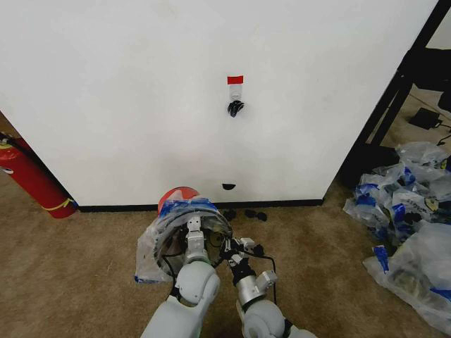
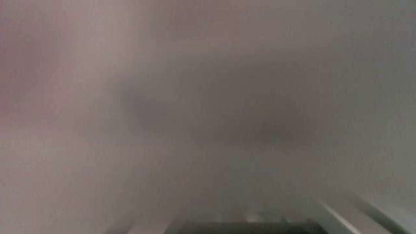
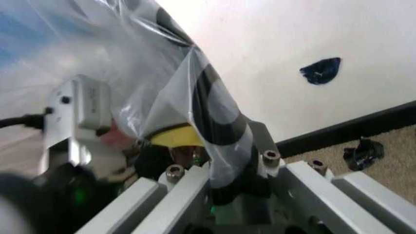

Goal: Pick up the garbage bag from the wall and place it over the trash bin.

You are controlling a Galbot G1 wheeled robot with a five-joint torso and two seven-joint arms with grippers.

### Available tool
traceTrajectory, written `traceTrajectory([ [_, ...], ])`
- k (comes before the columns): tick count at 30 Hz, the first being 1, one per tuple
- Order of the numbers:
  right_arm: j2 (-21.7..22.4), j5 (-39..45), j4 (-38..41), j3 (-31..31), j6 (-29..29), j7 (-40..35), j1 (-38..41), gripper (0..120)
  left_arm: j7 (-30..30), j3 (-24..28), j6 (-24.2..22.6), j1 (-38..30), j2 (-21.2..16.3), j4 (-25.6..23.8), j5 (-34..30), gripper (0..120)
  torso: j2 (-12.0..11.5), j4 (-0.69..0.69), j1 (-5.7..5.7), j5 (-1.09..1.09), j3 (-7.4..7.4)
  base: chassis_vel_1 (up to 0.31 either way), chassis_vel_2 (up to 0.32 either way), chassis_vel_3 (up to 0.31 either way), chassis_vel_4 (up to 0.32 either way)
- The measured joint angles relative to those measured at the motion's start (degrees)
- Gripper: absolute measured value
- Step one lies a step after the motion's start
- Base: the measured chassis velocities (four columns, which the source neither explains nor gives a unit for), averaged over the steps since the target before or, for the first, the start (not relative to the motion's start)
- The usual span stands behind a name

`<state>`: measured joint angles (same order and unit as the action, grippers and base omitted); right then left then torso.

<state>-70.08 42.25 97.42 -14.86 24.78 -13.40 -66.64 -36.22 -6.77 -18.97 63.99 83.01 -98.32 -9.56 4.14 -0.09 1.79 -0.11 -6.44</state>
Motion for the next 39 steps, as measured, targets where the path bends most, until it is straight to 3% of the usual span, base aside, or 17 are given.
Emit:
traceTrajectory([
  [7, 0.3, -0.1, 1.0, 0.7, 0.5, 0.3, -1.6, 0, -0.1, -1.1, 0.0, -0.4, -1.9, 0.6, -1.3, 0, 0.0, 0.00, 0.00, 0.00, 0.00, 0.000, 0.000, 0.000, 0.000],
  [20, -0.3, 0.6, 1.6, 1.2, 1.5, 4.0, -2.2, 0, 0.6, 0.6, 0.0, 1.1, -1.9, 0.8, -1.1, 0, 0.0, 0.01, 0.00, 0.01, 0.00, 0.000, 0.000, 0.000, 0.000],
  [28, -0.5, 0.0, 0.0, 0.7, 1.7, 7.6, -2.2, 0, 1.5, 1.6, -1.5, -3.9, -1.1, 2.3, -1.9, 0, 0.0, 0.00, 0.00, 0.01, 0.00, 0.000, 0.000, 0.000, 0.000],
  [39, 0.5, 0.5, 0.8, 2.5, 1.8, 5.3, -3.0, 0, 1.3, -0.6, -0.7, -2.2, -4.0, 1.9, -2.7, 0, 0.0, 0.01, 0.00, 0.01, 0.00, 0.000, 0.000, 0.000, 0.000],
])
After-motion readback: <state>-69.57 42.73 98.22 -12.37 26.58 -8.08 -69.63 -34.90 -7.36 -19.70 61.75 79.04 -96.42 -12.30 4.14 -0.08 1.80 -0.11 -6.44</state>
